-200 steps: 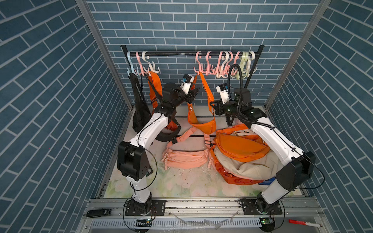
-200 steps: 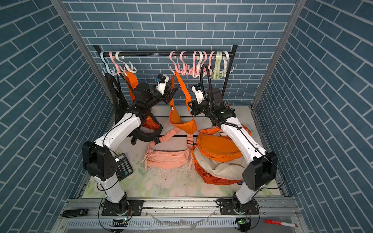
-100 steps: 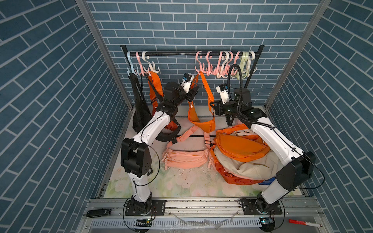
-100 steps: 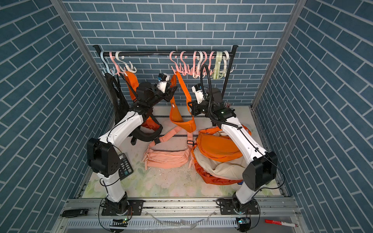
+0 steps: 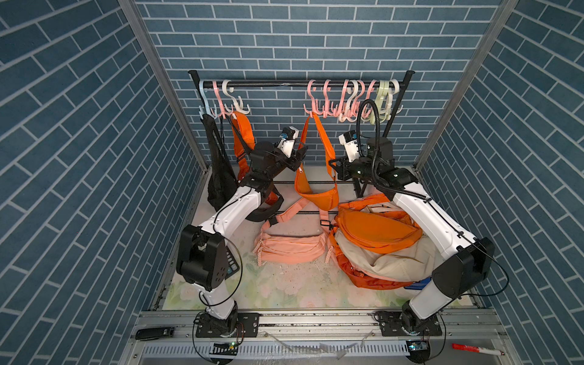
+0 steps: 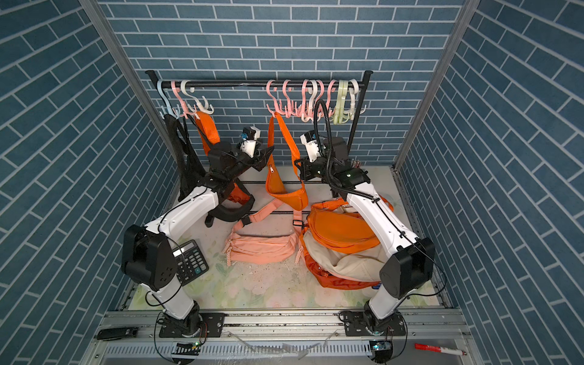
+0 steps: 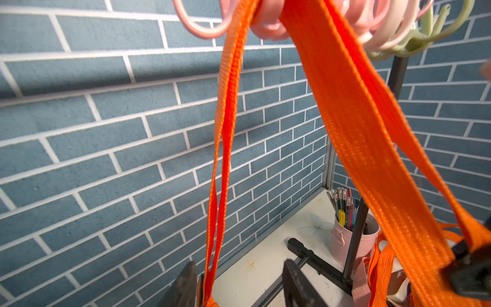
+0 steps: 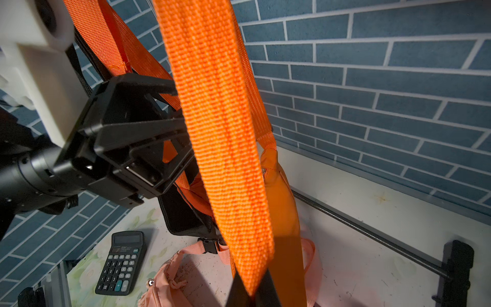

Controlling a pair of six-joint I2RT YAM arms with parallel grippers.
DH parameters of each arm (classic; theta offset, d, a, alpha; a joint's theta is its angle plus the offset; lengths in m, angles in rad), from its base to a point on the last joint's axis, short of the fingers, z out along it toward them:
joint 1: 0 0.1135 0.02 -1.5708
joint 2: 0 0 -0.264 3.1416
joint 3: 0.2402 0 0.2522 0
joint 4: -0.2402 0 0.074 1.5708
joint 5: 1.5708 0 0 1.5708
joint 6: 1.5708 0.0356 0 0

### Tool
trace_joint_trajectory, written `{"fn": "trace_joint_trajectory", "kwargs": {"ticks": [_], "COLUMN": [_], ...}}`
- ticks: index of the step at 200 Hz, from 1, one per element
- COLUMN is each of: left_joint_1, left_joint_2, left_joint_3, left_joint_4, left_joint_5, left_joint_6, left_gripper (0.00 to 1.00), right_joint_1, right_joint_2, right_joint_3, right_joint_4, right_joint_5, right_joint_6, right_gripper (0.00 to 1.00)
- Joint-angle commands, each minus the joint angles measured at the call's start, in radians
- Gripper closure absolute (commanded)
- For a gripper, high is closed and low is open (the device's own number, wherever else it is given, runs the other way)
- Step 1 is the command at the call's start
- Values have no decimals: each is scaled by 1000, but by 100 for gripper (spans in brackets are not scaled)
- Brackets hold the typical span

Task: Take the bag off the hook
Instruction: Pick up the bag from the hook.

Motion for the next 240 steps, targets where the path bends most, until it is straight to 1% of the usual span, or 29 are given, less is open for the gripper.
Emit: {"fn": "trace_joint_trajectory", "kwargs": {"ticks": [1, 31, 42, 49, 55, 69, 98, 120, 210, 240], "left_joint_1": [8, 8, 8, 9, 8, 9, 9, 8, 8, 9], "left_joint_2": [39, 134, 165, 183, 196, 214, 209, 188, 54, 2], "left_joint_3": [85, 221, 268, 293, 309, 333, 335, 322, 289, 258], "left_joint_4": [-17, -75, -92, -101, -110, -118, -113, -102, -135, -141], "left_joint_5": [24, 39, 45, 51, 56, 65, 84, 115, 62, 46], "left_joint_6": [4, -5, -13, -16, -18, -21, -27, -34, -6, 11], "left_gripper": [41, 40, 42, 45, 50, 70, 100, 100, 100, 100], "right_joint_1": [-6, -5, -5, -5, -5, -5, -5, -5, -5, -5], "right_joint_2": [-25, -29, -29, -28, -29, -29, -21, -11, 37, 44], "right_joint_3": [23, 22, 26, 29, 31, 35, 50, 67, 168, 207], "right_joint_4": [2, -2, -5, -9, -10, -14, -28, -30, -36, -48], "right_joint_5": [-18, -17, -18, -18, -18, -16, -10, -10, -28, -36], "right_joint_6": [15, 15, 15, 15, 15, 13, 7, 7, 33, 38], "right_gripper": [100, 100, 100, 100, 100, 100, 100, 100, 100, 100]}}
